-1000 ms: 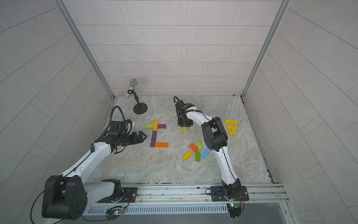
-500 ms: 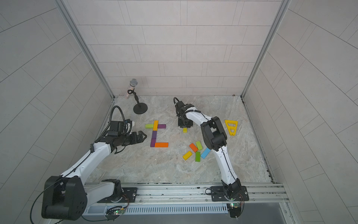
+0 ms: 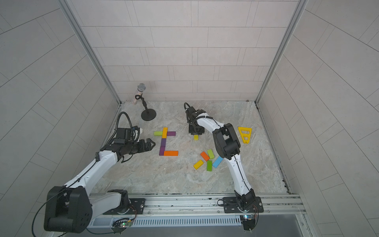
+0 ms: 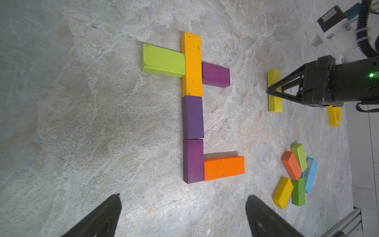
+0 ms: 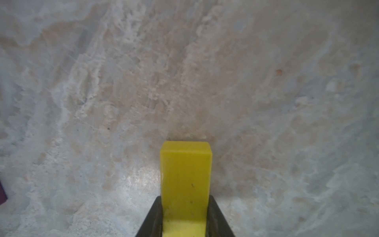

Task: Assemble the letter t with building blocks
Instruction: Place the building block at the center of the board.

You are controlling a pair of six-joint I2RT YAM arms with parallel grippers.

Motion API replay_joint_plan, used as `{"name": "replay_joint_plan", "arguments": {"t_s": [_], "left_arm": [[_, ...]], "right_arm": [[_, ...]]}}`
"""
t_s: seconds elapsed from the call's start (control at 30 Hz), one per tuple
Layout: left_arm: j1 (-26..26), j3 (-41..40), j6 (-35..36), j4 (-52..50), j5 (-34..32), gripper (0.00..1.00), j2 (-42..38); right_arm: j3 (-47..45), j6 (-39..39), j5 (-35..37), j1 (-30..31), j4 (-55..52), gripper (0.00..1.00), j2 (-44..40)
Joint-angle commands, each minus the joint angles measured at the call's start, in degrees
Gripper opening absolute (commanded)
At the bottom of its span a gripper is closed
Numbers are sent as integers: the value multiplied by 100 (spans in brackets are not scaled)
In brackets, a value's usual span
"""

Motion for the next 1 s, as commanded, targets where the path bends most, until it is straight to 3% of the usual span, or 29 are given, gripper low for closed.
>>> {"name": "replay_joint_plan", "arguments": {"t_s": [0.0, 0.67, 0.97], "left_arm": [[-5, -66, 32, 105, -24, 100, -95], [-4, -57, 25, 75, -87, 100, -79], [9, -241, 146, 486, 271, 100, -185]], "right_arm": [[103, 136, 117, -20, -112, 29, 134], [111, -7, 95, -17, -86, 49, 9], [16, -443, 78, -21, -164, 52, -1034]]}}
